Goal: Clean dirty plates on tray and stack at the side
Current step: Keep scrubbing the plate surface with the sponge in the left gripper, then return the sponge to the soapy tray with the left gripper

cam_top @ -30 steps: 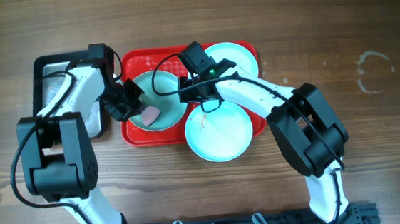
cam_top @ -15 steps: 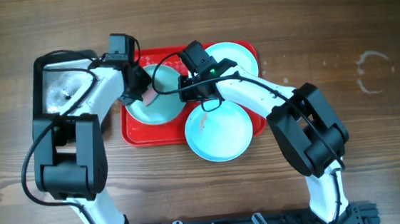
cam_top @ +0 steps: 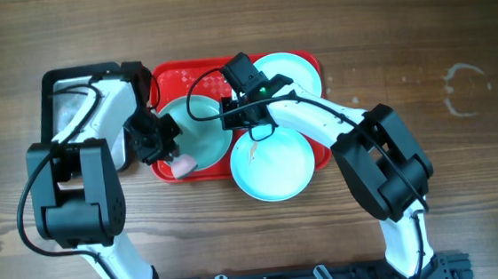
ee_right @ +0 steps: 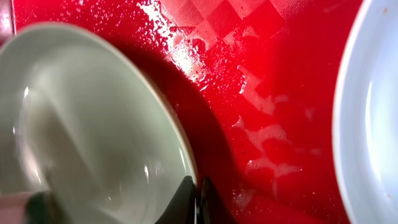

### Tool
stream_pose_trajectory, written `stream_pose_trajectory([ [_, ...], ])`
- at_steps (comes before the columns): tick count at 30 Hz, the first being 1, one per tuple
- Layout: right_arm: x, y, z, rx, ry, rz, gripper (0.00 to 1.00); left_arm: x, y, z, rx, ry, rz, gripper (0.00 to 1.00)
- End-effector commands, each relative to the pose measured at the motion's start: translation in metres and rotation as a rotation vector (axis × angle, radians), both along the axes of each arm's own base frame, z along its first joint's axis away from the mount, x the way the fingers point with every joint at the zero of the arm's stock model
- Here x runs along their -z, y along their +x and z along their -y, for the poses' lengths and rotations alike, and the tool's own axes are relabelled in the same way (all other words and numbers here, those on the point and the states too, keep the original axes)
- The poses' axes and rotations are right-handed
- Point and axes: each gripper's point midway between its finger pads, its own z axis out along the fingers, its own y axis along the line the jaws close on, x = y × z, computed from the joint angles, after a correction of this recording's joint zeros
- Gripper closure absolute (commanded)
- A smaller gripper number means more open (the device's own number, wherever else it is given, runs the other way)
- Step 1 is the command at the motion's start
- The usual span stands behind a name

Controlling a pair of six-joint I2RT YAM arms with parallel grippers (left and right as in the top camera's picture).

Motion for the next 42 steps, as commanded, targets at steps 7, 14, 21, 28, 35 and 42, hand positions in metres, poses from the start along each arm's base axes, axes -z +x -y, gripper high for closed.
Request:
stream_pose_trajectory([
  [7, 0.008, 0.003, 0.003, 0.007, -0.019, -0.003, 0.96, -0.106, 0.090, -0.017, 0.058, 0.097, 0.364, 0.96],
  [14, 0.008, 0.004, 0.003, 0.007, -0.015, 0.002, 0.96, -0.126, 0.086, -0.131, -0.083, 0.509, 0.386, 0.96],
  [21, 0.007, 0.003, 0.001, 0.002, -0.005, -0.001, 0.95, -0.084, 0.085, -0.155, -0.141, 0.529, 0.386, 0.85],
  [28, 0.007, 0.003, 0.000, -0.016, -0.009, 0.006, 0.96, -0.037, 0.089, -0.174, -0.159, 0.642, 0.453, 0.83],
  [35, 0.005, 0.006, -0.003, -0.016, 0.005, 0.019, 0.76, -0.037, 0.086, -0.171, -0.159, 0.631, 0.454, 0.00],
  [42, 0.006, 0.003, -0.007, -0.021, 0.007, 0.019, 0.82, -0.154, 0.075, -0.154, -0.212, 0.555, 0.681, 0.00],
])
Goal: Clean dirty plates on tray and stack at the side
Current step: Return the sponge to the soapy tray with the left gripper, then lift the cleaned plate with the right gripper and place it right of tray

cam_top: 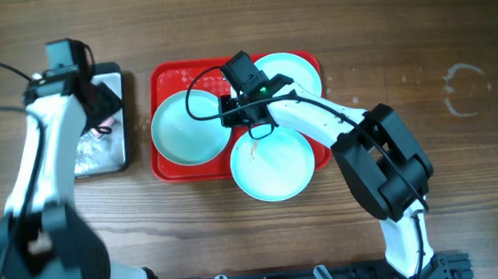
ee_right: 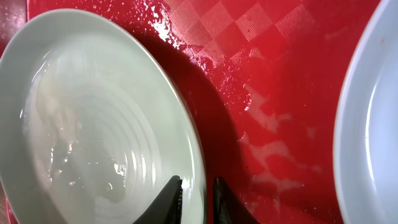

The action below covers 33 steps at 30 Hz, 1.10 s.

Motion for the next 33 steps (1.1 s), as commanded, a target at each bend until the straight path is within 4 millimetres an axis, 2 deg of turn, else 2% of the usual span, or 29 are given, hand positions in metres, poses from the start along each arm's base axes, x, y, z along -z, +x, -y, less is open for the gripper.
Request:
stream_pose_trajectory([
  [1, 0.009, -0.004, -0.004, -0.007, -0.007, -0.018, 0.82, -0.074, 0.000, 0.011, 0.025, -0.035, 0.210, 0.00],
  [3, 0.010, -0.006, -0.006, 0.001, -0.006, -0.023, 0.96, -0.089, -0.007, 0.014, 0.032, -0.043, 0.243, 0.00],
  [5, 0.013, -0.010, -0.007, 0.001, -0.009, -0.031, 0.96, -0.090, -0.008, 0.014, 0.032, -0.042, 0.246, 0.00],
  [7, 0.015, -0.014, -0.011, 0.007, -0.009, -0.034, 0.89, -0.089, -0.008, 0.014, 0.032, -0.042, 0.244, 0.00],
  [11, 0.023, -0.018, -0.018, -0.001, -0.024, -0.026, 0.85, -0.089, -0.008, 0.014, 0.032, -0.042, 0.244, 0.00],
  [12, 0.028, -0.019, -0.020, -0.003, -0.026, -0.028, 0.87, -0.089, -0.008, 0.014, 0.032, -0.042, 0.244, 0.00],
  [13, 0.029, -0.019, -0.019, 0.013, -0.027, -0.035, 0.94, -0.089, -0.008, 0.014, 0.032, -0.042, 0.244, 0.00],
  [17, 0.028, -0.018, -0.020, 0.013, -0.025, -0.032, 0.96, -0.089, -0.008, 0.014, 0.032, -0.042, 0.244, 0.00],
  [18, 0.023, -0.015, -0.021, 0.014, -0.016, -0.020, 0.95, -0.089, -0.008, 0.014, 0.032, -0.042, 0.245, 0.00],
  [19, 0.015, -0.009, -0.020, 0.022, -0.016, 0.004, 0.96, -0.089, -0.008, 0.014, 0.032, -0.042, 0.244, 0.00],
  [22, -0.065, 0.028, -0.001, 0.051, -0.045, 0.245, 0.96, -0.089, -0.008, 0.014, 0.032, -0.042, 0.245, 0.00],
  [23, -0.090, 0.035, 0.010, 0.069, -0.076, 0.328, 0.96, -0.089, -0.008, 0.014, 0.032, -0.042, 0.244, 0.00],
  [24, -0.123, 0.045, 0.027, 0.096, -0.140, 0.444, 0.95, -0.089, -0.008, 0.014, 0.032, -0.042, 0.244, 0.00],
  [25, -0.144, 0.049, 0.037, 0.104, -0.186, 0.520, 0.96, -0.089, -0.008, 0.014, 0.032, -0.042, 0.245, 0.00],
  [27, -0.162, 0.053, 0.051, 0.110, -0.264, 0.597, 0.96, -0.089, -0.008, 0.014, 0.032, -0.042, 0.245, 0.00],
  [29, -0.167, 0.058, 0.074, 0.133, -0.423, 0.658, 0.96, -0.089, -0.008, 0.014, 0.032, -0.042, 0.244, 0.00],
  [31, -0.182, 0.060, 0.093, 0.135, -0.647, 0.759, 0.96, -0.089, -0.008, 0.014, 0.032, -0.042, 0.244, 0.00],
  [33, -0.191, 0.053, 0.087, 0.081, -0.774, 0.825, 0.96, -0.089, -0.008, 0.014, 0.032, -0.042, 0.244, 0.00],
])
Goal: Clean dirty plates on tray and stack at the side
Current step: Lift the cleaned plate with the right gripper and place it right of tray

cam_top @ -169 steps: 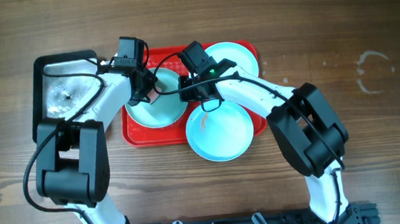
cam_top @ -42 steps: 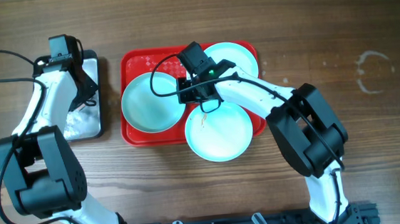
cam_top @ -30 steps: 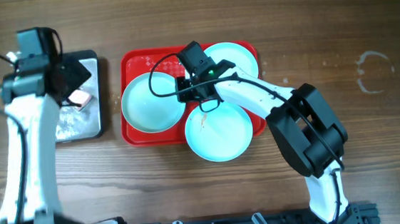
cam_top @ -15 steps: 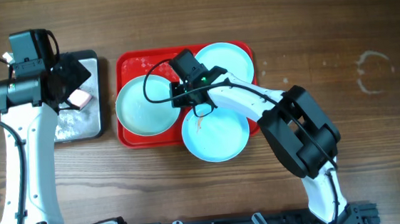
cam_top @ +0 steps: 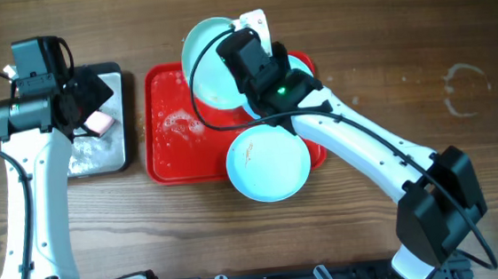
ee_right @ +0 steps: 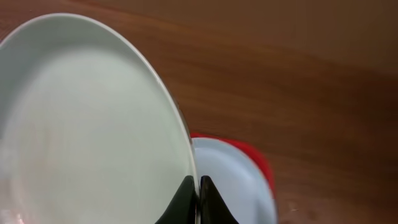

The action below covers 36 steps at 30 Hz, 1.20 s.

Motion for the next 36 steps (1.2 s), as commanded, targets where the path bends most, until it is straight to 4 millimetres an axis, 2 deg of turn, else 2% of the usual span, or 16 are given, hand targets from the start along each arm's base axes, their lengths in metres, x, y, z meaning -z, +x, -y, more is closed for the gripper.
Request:
stream_pose_trajectory([
  [1, -0.016, -0.009, 0.002, 0.021, -0.308, 0.112, 0.96, -0.001, 0.001, 0.000, 0.001, -0.003, 0.002, 0.00],
  [5, -0.010, -0.018, -0.020, -0.030, -0.520, 0.154, 0.96, -0.001, 0.001, 0.000, 0.001, -0.003, 0.002, 0.00],
  [9, 0.006, -0.014, -0.021, 0.013, -0.647, 0.171, 0.96, -0.001, 0.001, 0.000, 0.001, -0.003, 0.003, 0.00],
  [11, 0.003, -0.011, -0.019, 0.036, -0.699, 0.190, 0.96, -0.001, 0.001, 0.000, 0.001, -0.003, 0.002, 0.00],
  [18, -0.005, -0.010, -0.029, 0.040, -0.660, 0.234, 0.96, -0.001, 0.001, 0.000, 0.001, -0.004, 0.002, 0.00],
  [22, -0.010, -0.010, -0.040, 0.013, -0.478, 0.246, 0.96, -0.001, 0.001, 0.000, 0.001, -0.004, 0.002, 0.00],
  [24, -0.027, -0.013, -0.044, -0.028, -0.326, 0.240, 0.96, -0.001, 0.001, 0.000, 0.001, -0.004, 0.002, 0.00],
  [26, -0.045, -0.013, -0.037, -0.041, -0.218, 0.233, 0.96, -0.001, 0.001, 0.000, 0.001, -0.004, 0.002, 0.00],
  [28, -0.055, -0.012, -0.019, -0.043, -0.106, 0.184, 0.96, -0.001, 0.001, 0.000, 0.001, -0.004, 0.003, 0.00],
  [32, -0.038, -0.007, 0.019, -0.038, 0.169, -0.029, 0.96, -0.001, 0.001, 0.000, 0.001, -0.004, 0.002, 0.00],
  [35, -0.023, -0.002, 0.042, -0.038, 0.304, -0.158, 0.96, -0.001, 0.001, 0.000, 0.001, -0.004, 0.003, 0.00],
  [36, -0.017, 0.000, 0.056, -0.041, 0.365, -0.217, 0.96, -0.001, 0.001, 0.000, 0.001, -0.004, 0.003, 0.00],
])
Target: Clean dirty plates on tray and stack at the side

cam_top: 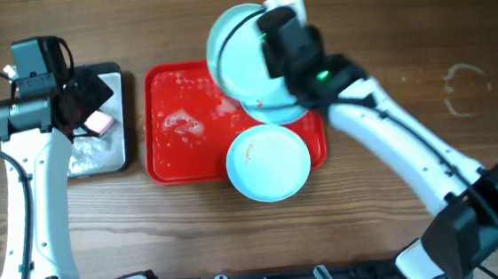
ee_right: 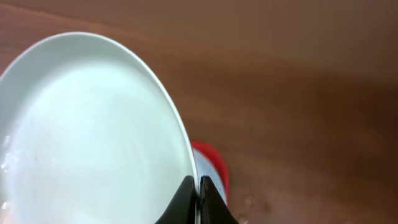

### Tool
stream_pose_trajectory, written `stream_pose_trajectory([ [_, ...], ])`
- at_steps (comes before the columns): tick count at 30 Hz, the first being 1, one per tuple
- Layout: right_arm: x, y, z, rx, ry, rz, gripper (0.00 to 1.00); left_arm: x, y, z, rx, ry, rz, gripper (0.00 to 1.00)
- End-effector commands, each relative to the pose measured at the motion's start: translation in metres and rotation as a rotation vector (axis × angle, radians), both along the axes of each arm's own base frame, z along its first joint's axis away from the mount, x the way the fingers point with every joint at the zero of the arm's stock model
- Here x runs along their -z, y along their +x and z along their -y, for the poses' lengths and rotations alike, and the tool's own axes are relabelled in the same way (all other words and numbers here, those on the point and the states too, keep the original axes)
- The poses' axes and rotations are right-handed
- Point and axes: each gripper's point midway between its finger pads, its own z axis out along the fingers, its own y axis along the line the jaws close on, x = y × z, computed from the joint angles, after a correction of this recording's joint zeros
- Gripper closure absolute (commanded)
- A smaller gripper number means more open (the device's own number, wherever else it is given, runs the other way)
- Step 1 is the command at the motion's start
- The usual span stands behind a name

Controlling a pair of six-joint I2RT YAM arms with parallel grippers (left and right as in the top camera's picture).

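My right gripper (cam_top: 266, 45) (ee_right: 198, 186) is shut on the right rim of a pale green plate (cam_top: 236, 50) (ee_right: 93, 137), held tilted above the back right corner of the red tray (cam_top: 166, 155). A second plate (cam_top: 269, 163) with a brown smear lies on the tray's front right edge. A third plate (cam_top: 284, 112) shows only partly beneath the held one. My left gripper (cam_top: 88, 106) hangs over the grey metal pan (cam_top: 99, 156) with a pink sponge (cam_top: 99, 124) at its fingertips.
Wet streaks and foam (cam_top: 181, 122) cover the left half of the red tray. The grey pan lies left of the tray. A faint ring mark (cam_top: 466, 87) is on the wooden table at the far right.
My right gripper has carried the pale green plate a little to the right, from the tray's back middle to its back right corner. The left arm and sponge have not moved.
First my left gripper pressed the sponge into the left plate on the tray while my right gripper pinched its rim. Then the left arm stood at the grey pan. After that the plate was lifted off the tray, and it now hangs further right.
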Motion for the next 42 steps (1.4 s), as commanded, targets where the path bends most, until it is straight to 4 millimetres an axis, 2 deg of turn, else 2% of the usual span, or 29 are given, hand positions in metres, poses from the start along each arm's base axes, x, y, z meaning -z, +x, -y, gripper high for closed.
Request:
stream_pose_trajectory([
  [1, 0.011, -0.002, 0.007, -0.059, 0.301, -0.165, 0.96, -0.001, 0.001, 0.000, 0.001, -0.003, 0.002, 0.00],
  [4, 0.020, 0.006, 0.069, 0.071, 0.419, -0.241, 0.96, -0.001, 0.001, 0.000, 0.001, -0.003, 0.002, 0.00],
  [7, 0.029, 0.006, 0.137, 0.221, 0.449, -0.273, 0.96, -0.001, 0.001, 0.000, 0.001, -0.003, 0.002, 0.00],
  [8, 0.034, 0.002, 0.172, 0.321, 0.464, -0.285, 0.96, -0.001, 0.001, 0.000, 0.001, -0.003, 0.002, 0.00],
  [10, 0.043, -0.009, 0.227, 0.517, 0.485, -0.295, 0.96, -0.001, 0.001, 0.000, 0.001, -0.003, 0.002, 0.00],
  [11, 0.049, -0.015, 0.249, 0.592, 0.495, -0.297, 0.96, -0.001, 0.001, 0.000, 0.001, -0.003, 0.003, 0.00],
  [12, 0.061, -0.029, 0.283, 0.709, 0.521, -0.305, 0.96, -0.001, 0.001, 0.000, 0.001, -0.003, 0.003, 0.00],
  [13, 0.074, -0.041, 0.307, 0.789, 0.540, -0.311, 0.96, -0.001, 0.001, 0.000, 0.001, -0.003, 0.003, 0.00],
  [15, 0.097, -0.066, 0.347, 0.951, 0.544, -0.310, 0.96, -0.001, 0.001, 0.000, 0.001, -0.003, 0.002, 0.00],
  [20, 0.139, -0.109, 0.406, 1.154, 0.594, -0.256, 0.96, -0.001, 0.001, 0.000, 0.001, -0.003, 0.002, 0.00],
  [24, 0.153, -0.119, 0.428, 1.227, 0.573, -0.178, 0.96, -0.001, 0.001, 0.000, 0.001, -0.003, 0.002, 0.00],
  [29, 0.163, -0.125, 0.425, 1.233, 0.568, -0.193, 0.96, -0.001, 0.001, 0.000, 0.001, -0.003, 0.003, 0.00],
  [30, 0.163, -0.126, 0.424, 1.229, 0.564, -0.200, 0.92, -0.001, 0.001, 0.000, 0.001, -0.003, 0.002, 0.00],
  [33, 0.163, -0.126, 0.424, 1.211, 0.549, -0.208, 0.61, -0.001, 0.001, 0.000, 0.001, -0.003, 0.002, 0.00],
  [36, 0.163, -0.122, 0.420, 1.184, 0.569, -0.210, 0.54, -0.001, 0.001, 0.000, 0.001, -0.003, 0.002, 0.00],
  [38, 0.149, -0.106, 0.406, 1.066, 0.633, -0.199, 0.53, -0.001, 0.001, 0.000, 0.001, -0.003, 0.002, 0.00],
  [39, 0.135, -0.098, 0.399, 1.006, 0.654, -0.182, 0.53, -0.001, 0.001, 0.000, 0.001, -0.003, 0.002, 0.00],
  [41, 0.082, -0.079, 0.374, 0.840, 0.638, -0.129, 0.48, -0.001, 0.001, 0.000, 0.001, -0.003, 0.002, 0.00],
  [42, 0.064, -0.075, 0.363, 0.796, 0.622, -0.121, 0.47, -0.001, 0.001, 0.000, 0.001, -0.003, 0.002, 0.00],
])
